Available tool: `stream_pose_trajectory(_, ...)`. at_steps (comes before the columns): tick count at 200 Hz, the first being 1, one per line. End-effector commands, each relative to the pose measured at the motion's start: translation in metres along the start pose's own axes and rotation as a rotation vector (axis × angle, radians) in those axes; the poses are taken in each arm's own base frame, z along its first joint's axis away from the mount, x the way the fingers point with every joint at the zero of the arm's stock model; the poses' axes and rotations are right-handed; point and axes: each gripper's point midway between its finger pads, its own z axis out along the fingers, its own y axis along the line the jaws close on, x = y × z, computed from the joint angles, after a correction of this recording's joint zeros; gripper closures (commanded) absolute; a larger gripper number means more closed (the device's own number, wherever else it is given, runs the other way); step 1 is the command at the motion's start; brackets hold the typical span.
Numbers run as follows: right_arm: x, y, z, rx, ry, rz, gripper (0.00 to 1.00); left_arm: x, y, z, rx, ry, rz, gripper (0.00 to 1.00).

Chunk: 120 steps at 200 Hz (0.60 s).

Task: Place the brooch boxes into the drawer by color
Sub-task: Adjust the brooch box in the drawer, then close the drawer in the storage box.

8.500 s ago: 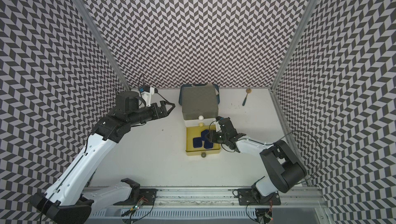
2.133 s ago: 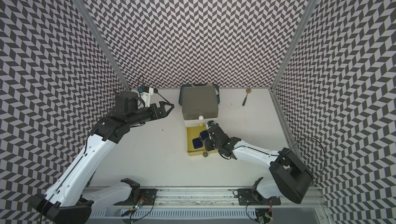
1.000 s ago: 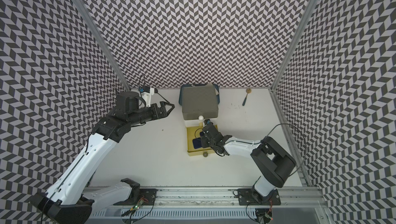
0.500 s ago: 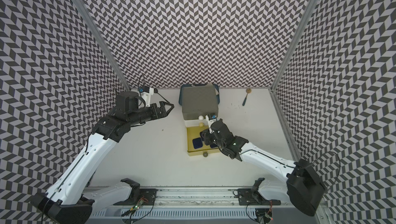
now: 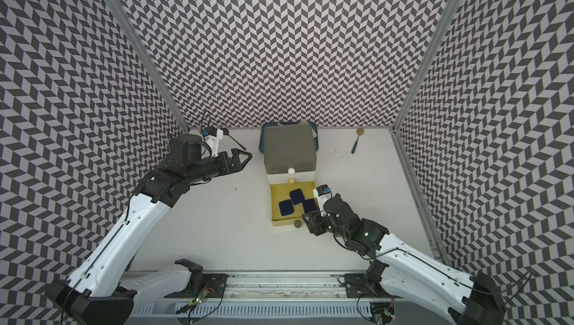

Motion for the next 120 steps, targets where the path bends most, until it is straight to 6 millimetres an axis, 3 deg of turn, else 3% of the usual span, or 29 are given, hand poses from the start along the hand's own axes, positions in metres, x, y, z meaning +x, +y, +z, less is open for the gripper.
stream_pose_trajectory(1,0.018,0.0,0.0,0.019,0.032,0.063,0.45,-0.005,-0.002,-0.004,0.016,-0.033,0.004,0.0)
stream_pose_trajectory(49,0.036,-0.002,0.025,0.074,0.117,0.075,0.44,-0.004,-0.002,-0.005,0.019,-0.035,-0.007,0.0)
stream_pose_trajectory(120,0.019,0.014,0.055,0.059,0.093,0.075,0.45,-0.002,-0.002,-0.009,0.017,-0.037,-0.002,0.0)
